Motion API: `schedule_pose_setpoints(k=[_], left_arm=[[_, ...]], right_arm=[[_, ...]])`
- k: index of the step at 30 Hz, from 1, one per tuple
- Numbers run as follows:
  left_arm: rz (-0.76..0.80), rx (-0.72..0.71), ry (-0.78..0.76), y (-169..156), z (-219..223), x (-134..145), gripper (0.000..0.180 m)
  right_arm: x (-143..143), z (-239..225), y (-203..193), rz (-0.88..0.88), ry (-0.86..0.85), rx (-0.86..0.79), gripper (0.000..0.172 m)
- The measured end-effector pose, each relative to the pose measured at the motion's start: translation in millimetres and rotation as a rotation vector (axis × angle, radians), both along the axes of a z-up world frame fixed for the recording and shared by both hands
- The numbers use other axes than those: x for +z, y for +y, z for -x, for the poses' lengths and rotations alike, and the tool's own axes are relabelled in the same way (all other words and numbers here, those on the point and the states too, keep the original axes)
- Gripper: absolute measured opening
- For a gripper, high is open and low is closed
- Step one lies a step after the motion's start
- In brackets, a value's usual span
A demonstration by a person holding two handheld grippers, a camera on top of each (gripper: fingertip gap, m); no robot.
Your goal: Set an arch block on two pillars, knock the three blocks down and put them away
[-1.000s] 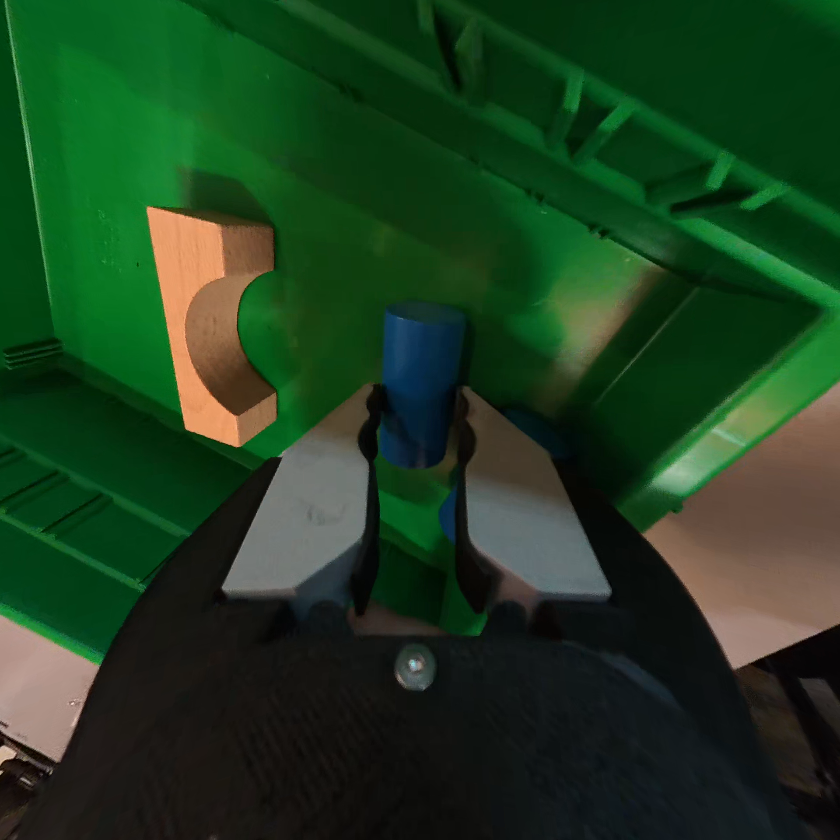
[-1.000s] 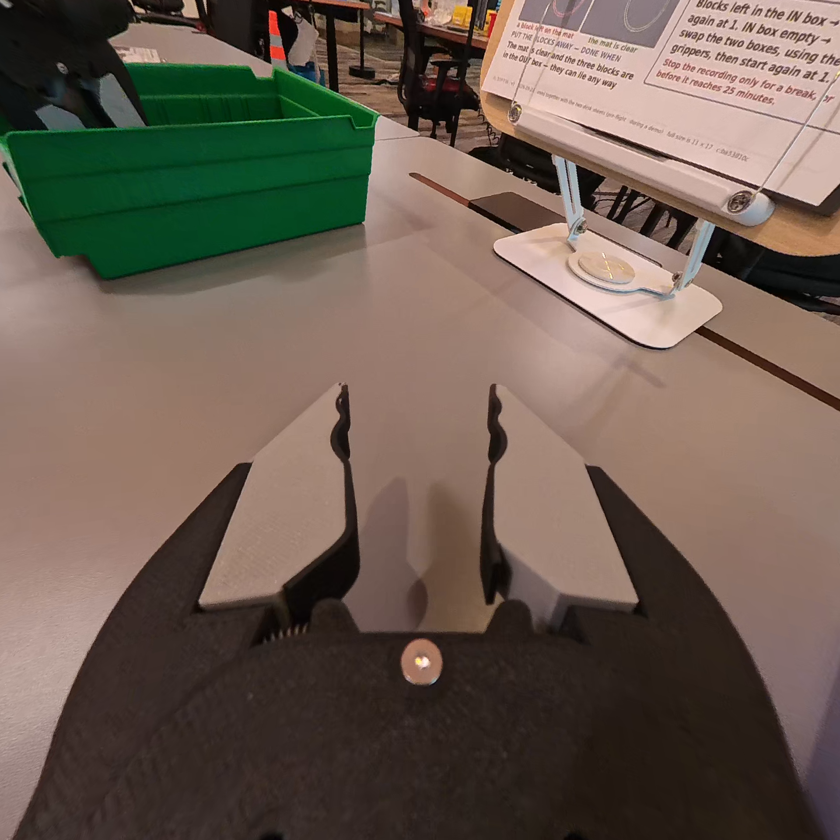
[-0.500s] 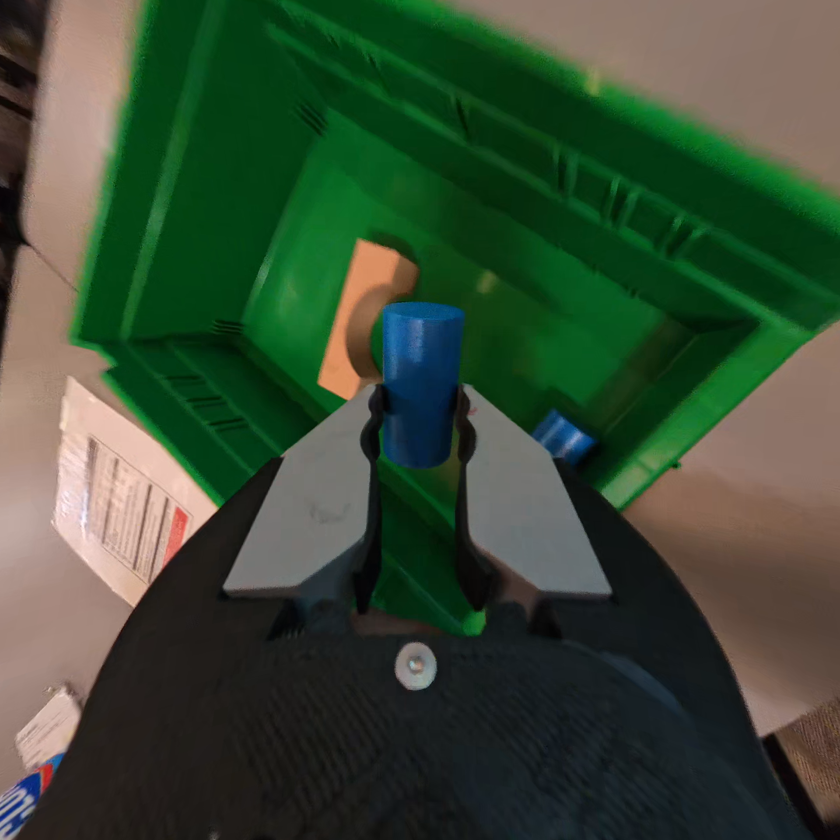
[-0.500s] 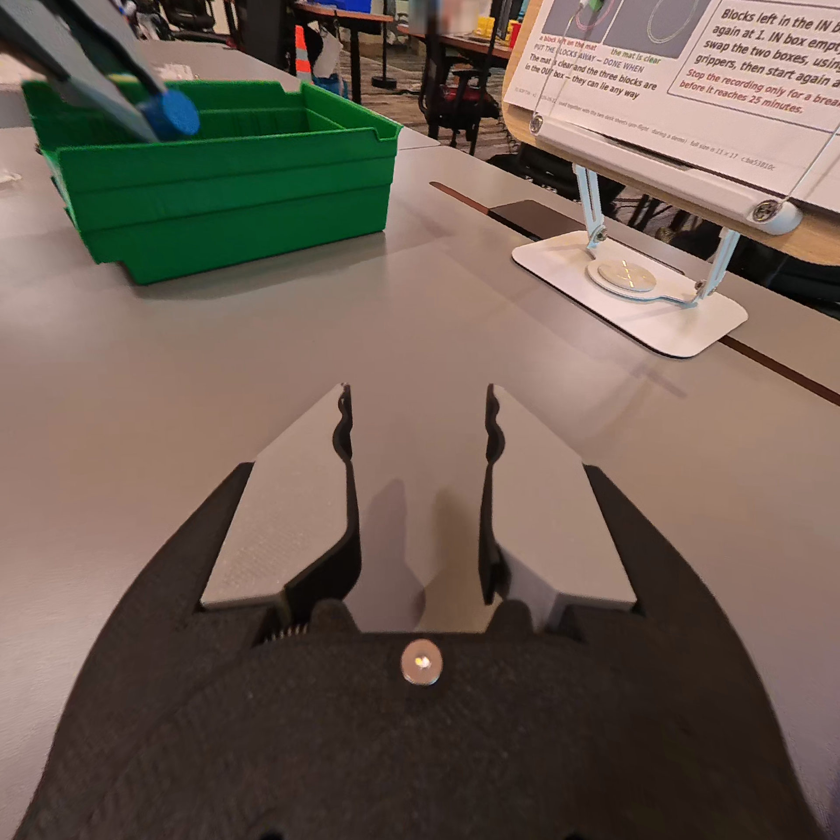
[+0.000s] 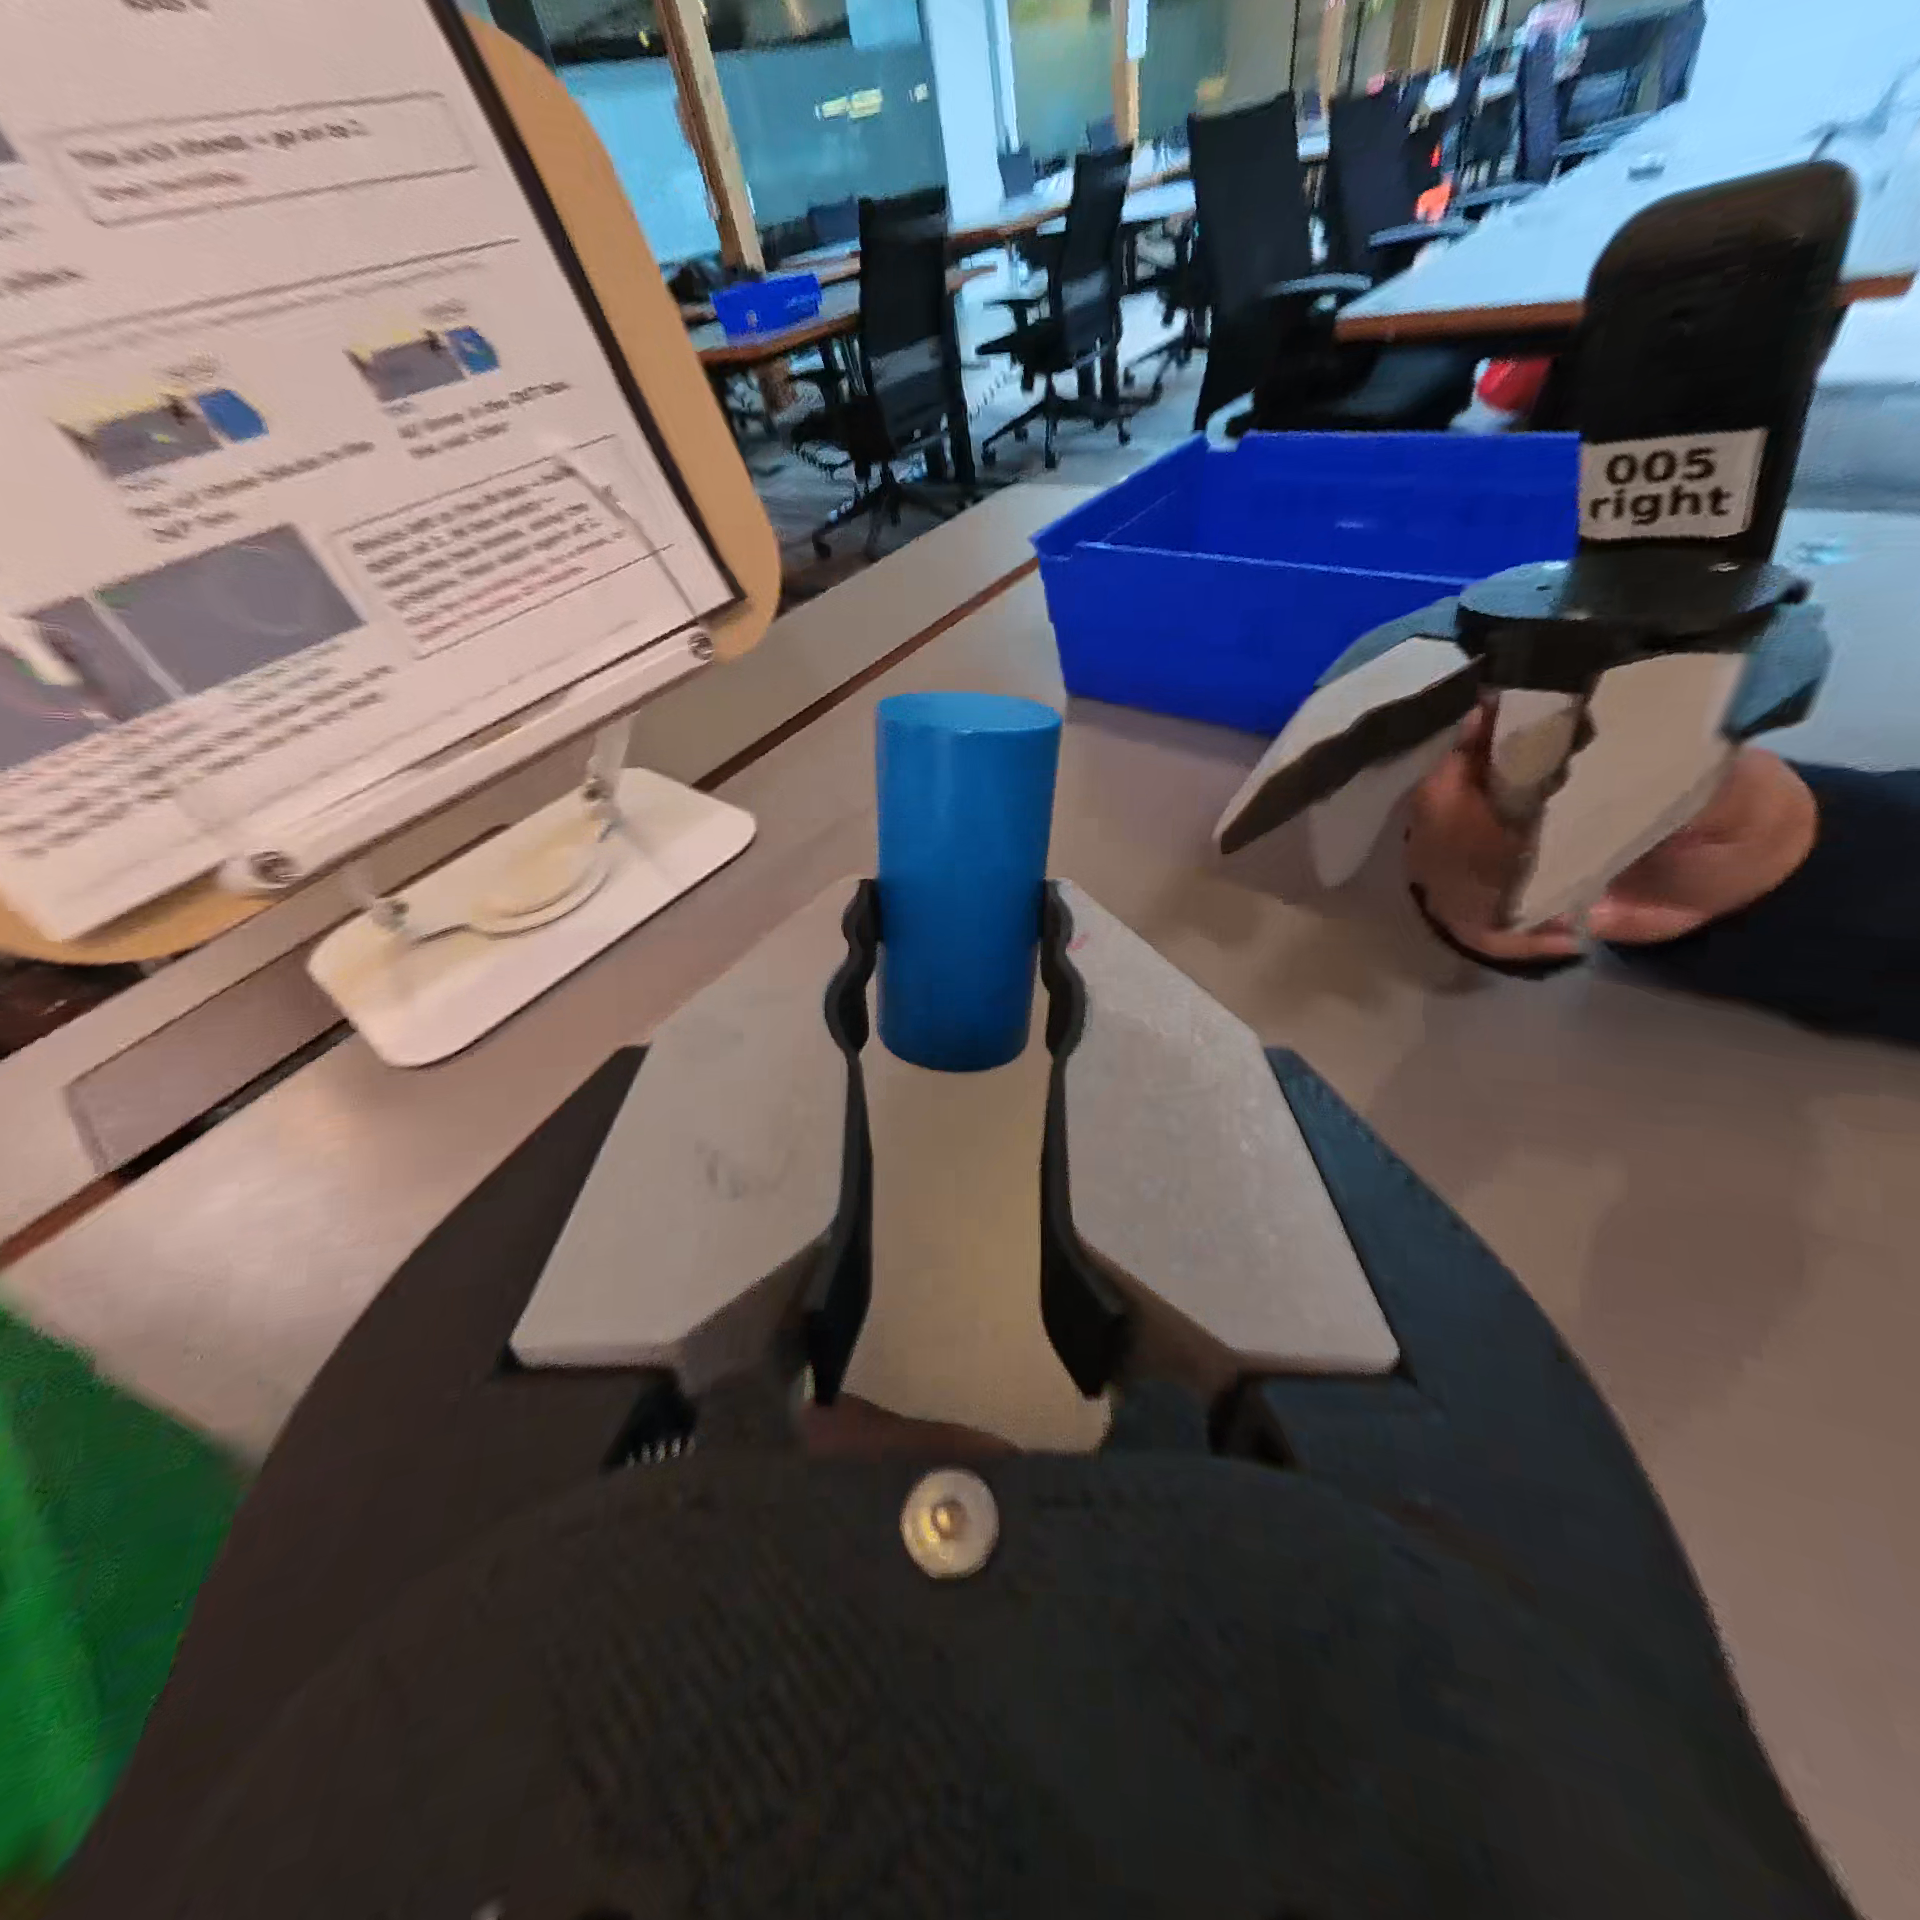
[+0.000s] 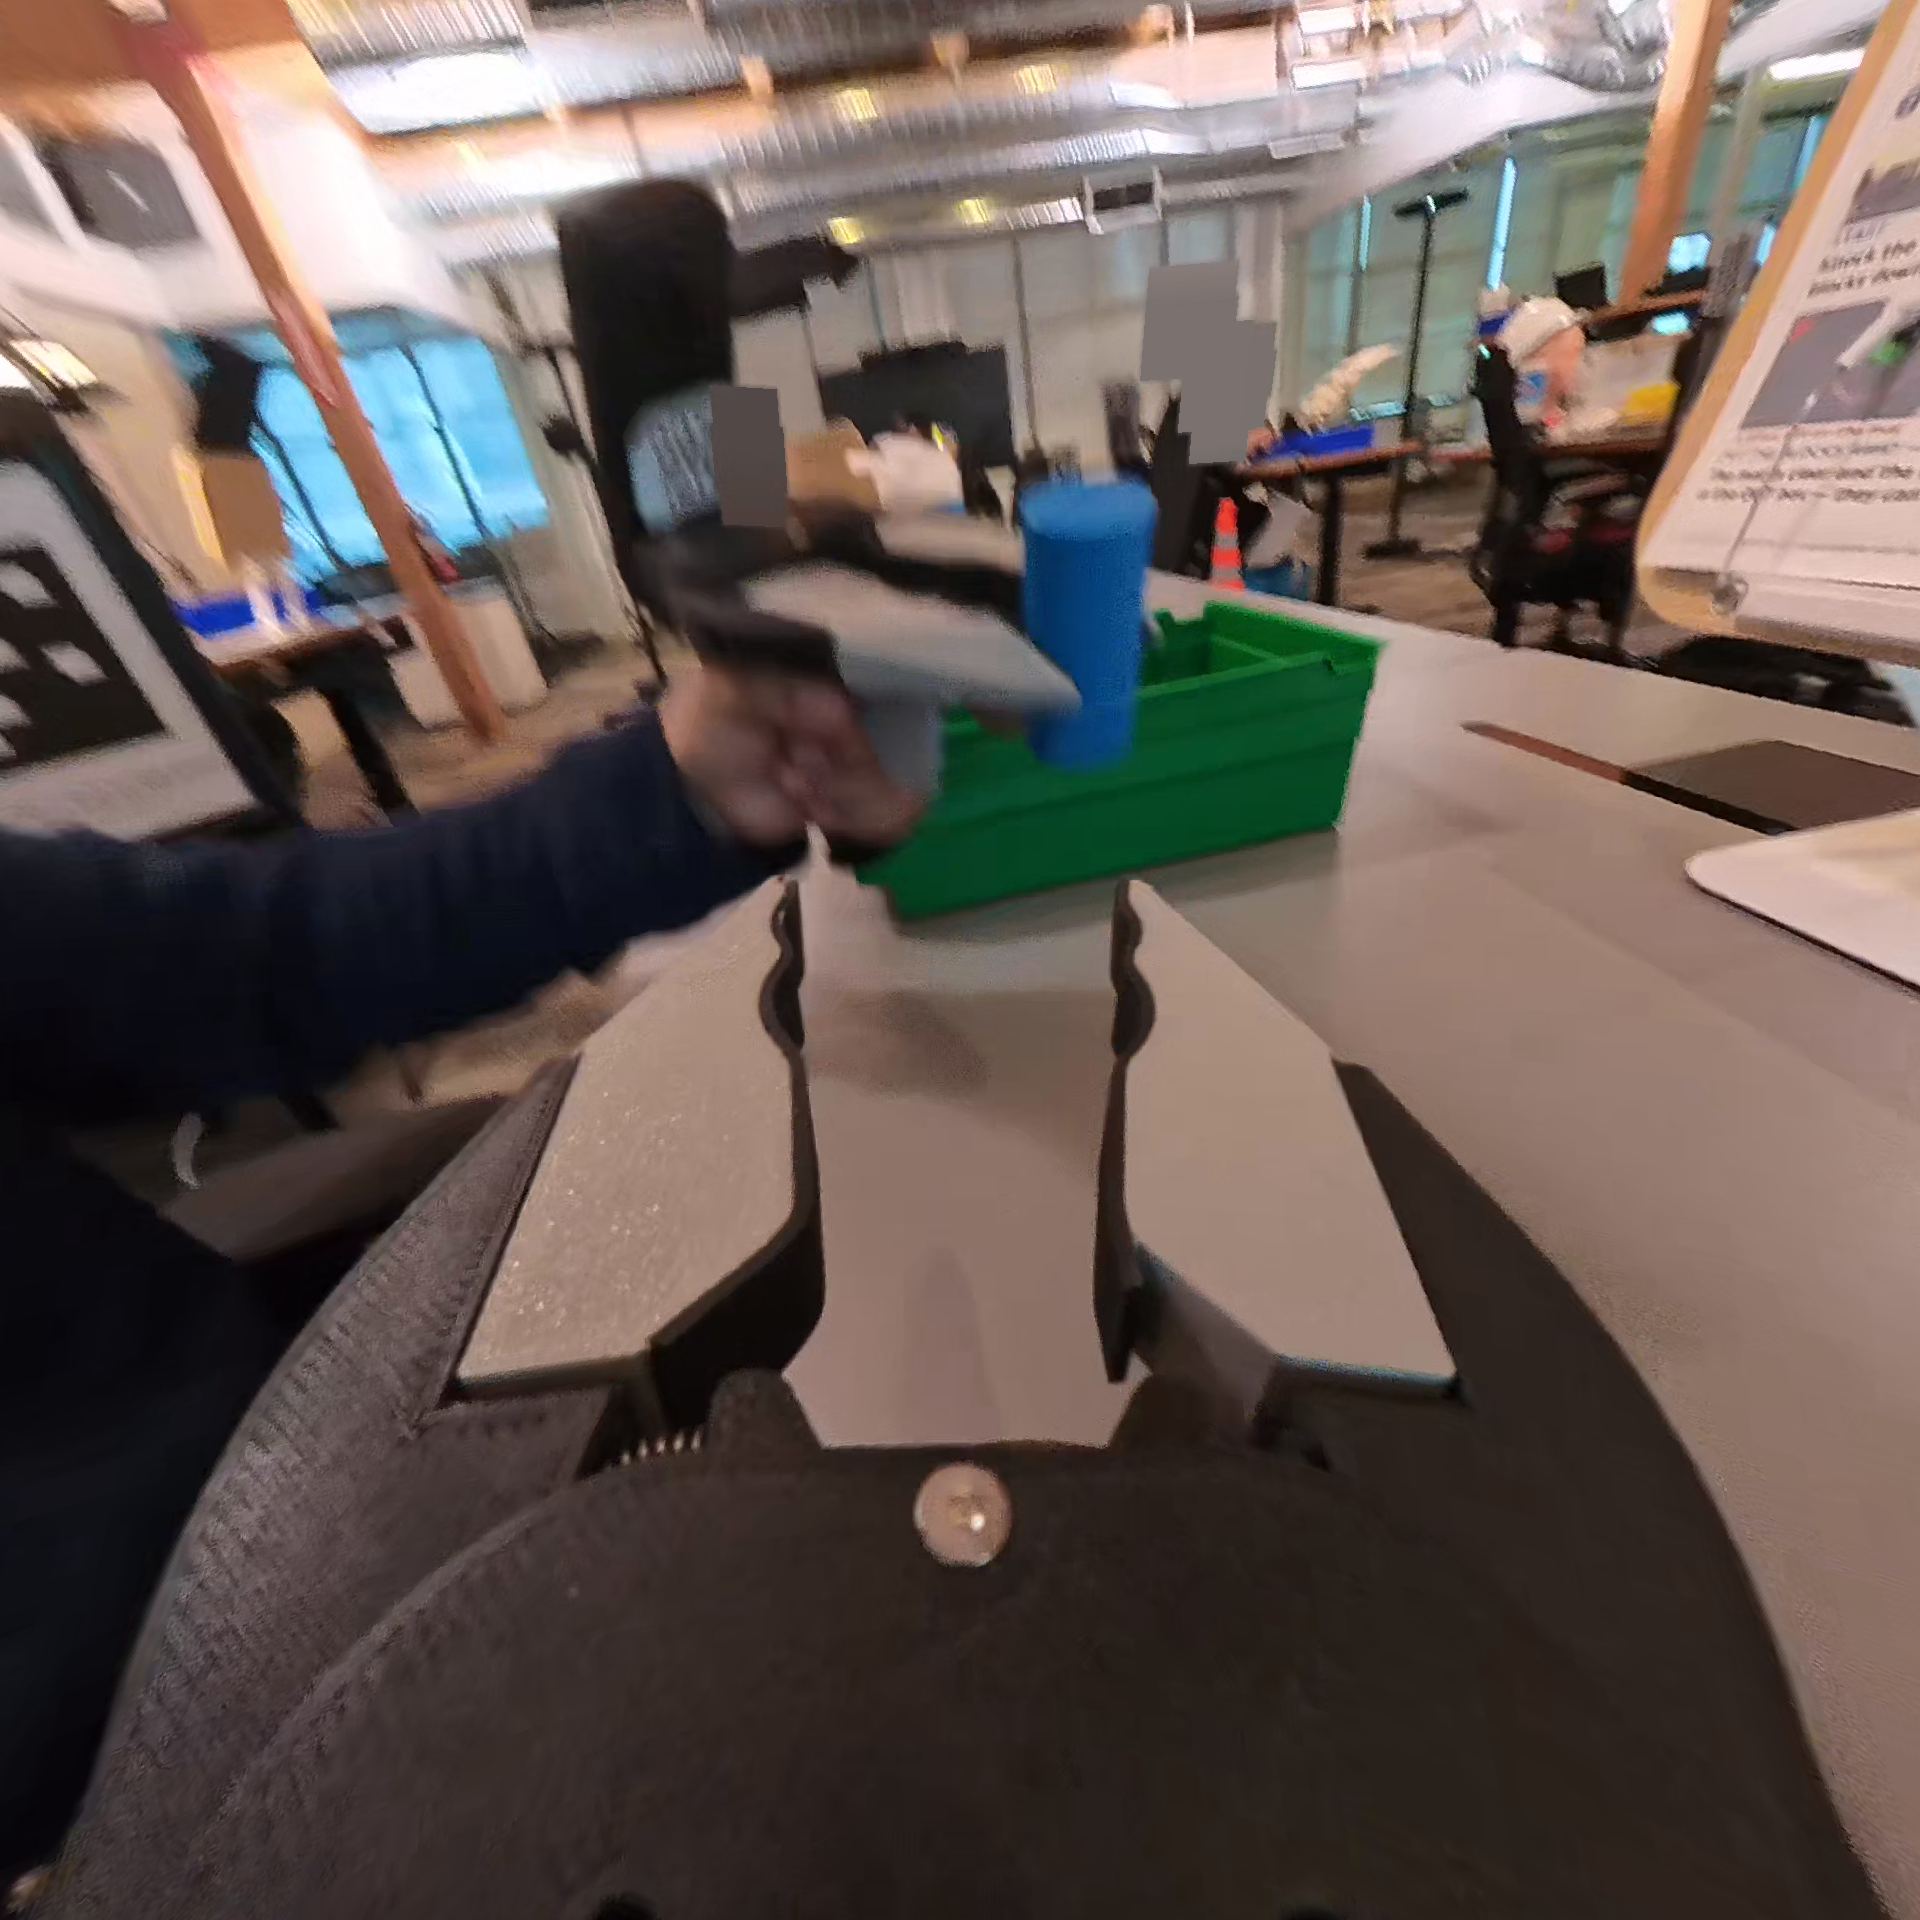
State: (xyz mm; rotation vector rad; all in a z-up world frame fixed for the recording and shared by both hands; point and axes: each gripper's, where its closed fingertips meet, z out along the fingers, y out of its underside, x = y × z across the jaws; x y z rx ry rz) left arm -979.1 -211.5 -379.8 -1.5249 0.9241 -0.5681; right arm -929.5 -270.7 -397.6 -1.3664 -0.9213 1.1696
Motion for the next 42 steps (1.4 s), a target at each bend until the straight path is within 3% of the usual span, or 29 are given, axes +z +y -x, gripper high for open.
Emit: schedule_pose_setpoints(k=[4,9,17,20,33,42], left_arm=[[0.043,-0.029,-0.100,3.6,-47.7,-27.3,0.029],[0.057,-0.119,-0.097,-9.7,-77.8,-48.5,0.029],[0.124,-0.200,-0.087,-25.9,-84.8,-69.8,0.028],[0.120,-0.227,-0.076,-32.4,-92.3,-72.7,0.029],[0.159,-0.195,-0.137,-30.1,-93.9,-71.4,0.029],[0.179,-0.060,-0.076,-6.1,-72.8,-81.7,0.032]], right_arm=[[11.4,-29.1,22.8,0.057,0.100,-0.099,0.044],[-3.2,-32.4,36.0,0.064,0.022,-0.166,0.052],[-23.7,-12.2,33.9,0.046,-0.090,-0.165,0.045],[-27.0,-10.4,33.5,0.018,-0.116,-0.175,0.031],[-38.3,-8.4,36.8,0.002,-0.193,-0.203,0.031],[-67.8,-53.9,79.3,0.069,-0.388,-0.464,0.031]])
